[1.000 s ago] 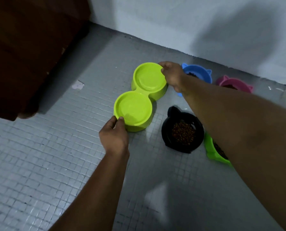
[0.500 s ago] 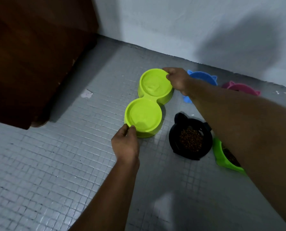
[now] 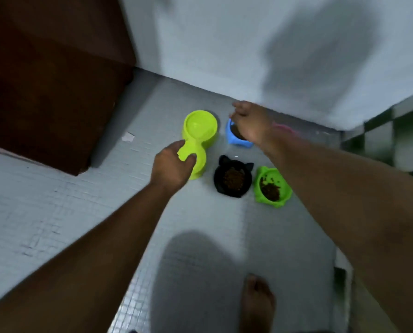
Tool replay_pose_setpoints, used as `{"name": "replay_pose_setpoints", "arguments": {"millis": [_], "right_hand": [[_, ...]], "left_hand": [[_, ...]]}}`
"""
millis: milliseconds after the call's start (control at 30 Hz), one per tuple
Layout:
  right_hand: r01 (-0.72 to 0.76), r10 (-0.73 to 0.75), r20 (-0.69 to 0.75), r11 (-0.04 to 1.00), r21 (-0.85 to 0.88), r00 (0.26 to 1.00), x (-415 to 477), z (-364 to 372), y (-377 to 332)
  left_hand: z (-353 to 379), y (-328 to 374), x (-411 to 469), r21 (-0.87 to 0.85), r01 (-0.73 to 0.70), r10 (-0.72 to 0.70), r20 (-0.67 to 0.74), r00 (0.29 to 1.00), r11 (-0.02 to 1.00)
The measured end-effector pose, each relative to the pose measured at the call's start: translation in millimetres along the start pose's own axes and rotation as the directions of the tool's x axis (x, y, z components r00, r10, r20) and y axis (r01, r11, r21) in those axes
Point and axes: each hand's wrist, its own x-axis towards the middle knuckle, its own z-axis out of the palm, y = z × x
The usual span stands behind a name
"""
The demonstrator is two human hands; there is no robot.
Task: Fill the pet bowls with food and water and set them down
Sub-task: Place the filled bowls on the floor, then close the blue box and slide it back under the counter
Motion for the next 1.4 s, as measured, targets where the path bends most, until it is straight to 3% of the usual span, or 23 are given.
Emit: {"name": "replay_pose_setpoints", "arguments": {"millis": [200, 400, 600, 833, 1100, 1400], "right_hand": [[-0.088, 0.094, -0.066, 0.992, 0.091, 0.993, -138.2, -107.1, -90.1], [-0.072, 0.09, -0.17, 0.992, 0.108, 0.981, -265.0, -213.1, -204.6], [-0.071, 0.097, -0.218, 0.99, 0.124, 0.971, -379.1, -263.5, -258.7], [-0.024, 0.085, -0.246, 0.969, 0.244, 0.965, -499.5, -276.4, -272.7], [0.028, 0.065, -0.396, 0.974, 0.226, 0.916, -659.3, -302.5, -270.0], [0.065, 0.04, -0.533, 0.982, 0.178, 0.845, -773.1, -301.0, -294.3]], "left_hand": [[-106.1, 129.1, -65.7, 0.14, -0.128, 0.102, 0.18, 0.978, 0.982], [-207.8, 254.6, -151.3, 0.174, -0.309, 0.265, 0.237, 0.935, 0.935], [-273.0, 334.8, -233.2, 0.177, -0.411, 0.355, 0.276, 0.893, 0.894], [-302.3, 351.3, -341.3, 0.15, -0.454, 0.407, 0.266, 0.874, 0.878], [-335.5, 341.9, -469.0, 0.037, -0.487, 0.469, 0.215, 0.857, 0.873], [-364.3, 349.9, -561.0, -0.027, -0.604, 0.585, 0.288, 0.758, 0.796]]}}
